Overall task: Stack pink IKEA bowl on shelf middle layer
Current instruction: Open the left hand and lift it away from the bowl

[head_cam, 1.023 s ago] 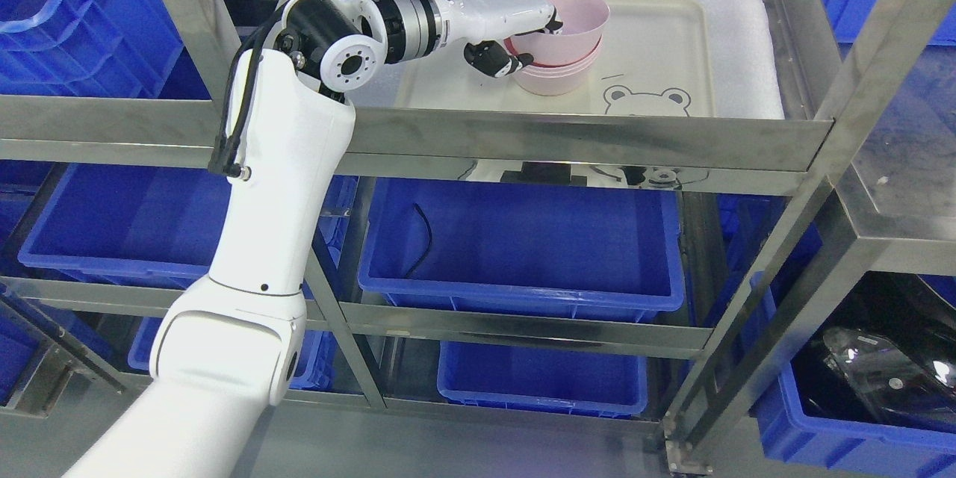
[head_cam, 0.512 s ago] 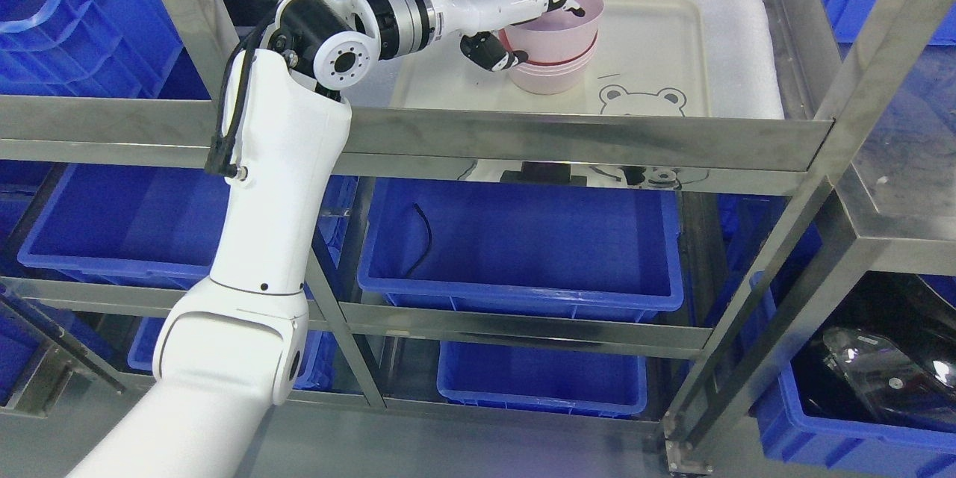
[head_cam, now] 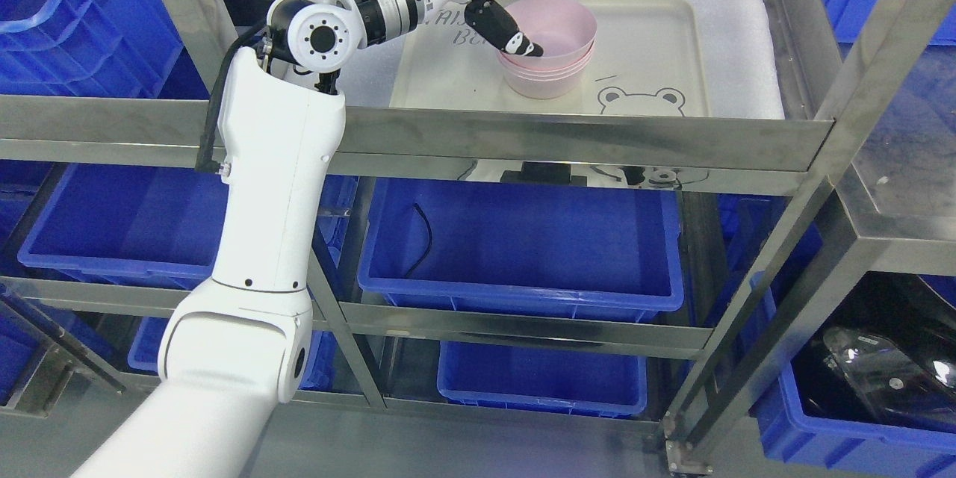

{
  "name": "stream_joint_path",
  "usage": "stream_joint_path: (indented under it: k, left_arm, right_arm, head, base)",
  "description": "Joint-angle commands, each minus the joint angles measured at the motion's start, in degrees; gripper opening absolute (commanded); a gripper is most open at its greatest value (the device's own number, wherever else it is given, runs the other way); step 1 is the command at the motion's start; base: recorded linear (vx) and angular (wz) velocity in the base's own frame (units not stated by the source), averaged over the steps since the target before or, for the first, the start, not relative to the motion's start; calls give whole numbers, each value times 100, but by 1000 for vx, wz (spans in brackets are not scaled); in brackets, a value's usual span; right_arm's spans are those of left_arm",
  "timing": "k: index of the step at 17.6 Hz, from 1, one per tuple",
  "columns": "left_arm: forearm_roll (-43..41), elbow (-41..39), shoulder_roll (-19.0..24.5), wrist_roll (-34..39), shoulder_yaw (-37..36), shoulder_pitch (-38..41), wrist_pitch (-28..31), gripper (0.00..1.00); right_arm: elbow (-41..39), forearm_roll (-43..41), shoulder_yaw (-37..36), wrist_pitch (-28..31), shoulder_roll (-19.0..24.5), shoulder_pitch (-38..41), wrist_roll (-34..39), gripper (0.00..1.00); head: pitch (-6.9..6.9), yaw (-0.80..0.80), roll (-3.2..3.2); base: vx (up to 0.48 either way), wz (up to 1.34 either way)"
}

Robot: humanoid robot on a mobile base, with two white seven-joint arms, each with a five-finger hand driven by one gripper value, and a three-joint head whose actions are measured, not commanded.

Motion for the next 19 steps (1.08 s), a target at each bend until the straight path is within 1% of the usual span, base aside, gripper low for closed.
stream_joint_path:
  k: [1,3,4,7,10,13,14,16,18,19]
  left_arm:
    - [2722,1,47,258,-279,-9,203,88]
    - [3523,-8,47,706,-840,17,186,90]
    - [3736,-60,47,839,-1157,70,194,90]
    - [3755,-411,47,910,-2272,535,186,91]
    - [3738,-456,47,831,-2960,1001,98,91]
    - [3484,-456,47,796,-3111,1466,-297,91]
    - [3283,-447,47,753,-3050,1677,-359,92]
    - [3175,-456,47,534,-2997,2134,-534,93]
    - [3140,-447,47,322,-2997,2704,-1068,93]
    - [3140,-439,139,321,-2954,2933,-1289,93]
  right_arm:
    - [-100,0,0,4,-100,132,-2,100]
    - [-100,0,0,4,-100,132,-2,100]
    - [-100,0,0,4,-100,132,-2,100]
    - [-100,0,0,4,-100,132,-2,100]
    - [-100,0,0,4,-100,132,-2,100]
    - [-100,0,0,4,-100,132,-2,100]
    - [-100,0,0,4,-100,132,-2,100]
    - [-100,0,0,4,-100,132,-2,100]
    - [-100,0,0,4,-100,132,-2,100]
    - [-100,0,0,4,-100,132,-2,100]
  head:
    - [0,0,0]
    - [0,0,0]
    - [0,0,0]
    - [0,0,0]
    - [0,0,0]
    - [0,0,0]
    - [0,0,0]
    - [0,0,0]
    - [0,0,0]
    - [0,0,0]
  base:
    - [0,0]
    - [0,0]
    - [0,0]
    - [0,0]
    - [0,0]
    - [0,0]
    - [0,0]
    - [0,0]
    - [0,0]
    - [0,0]
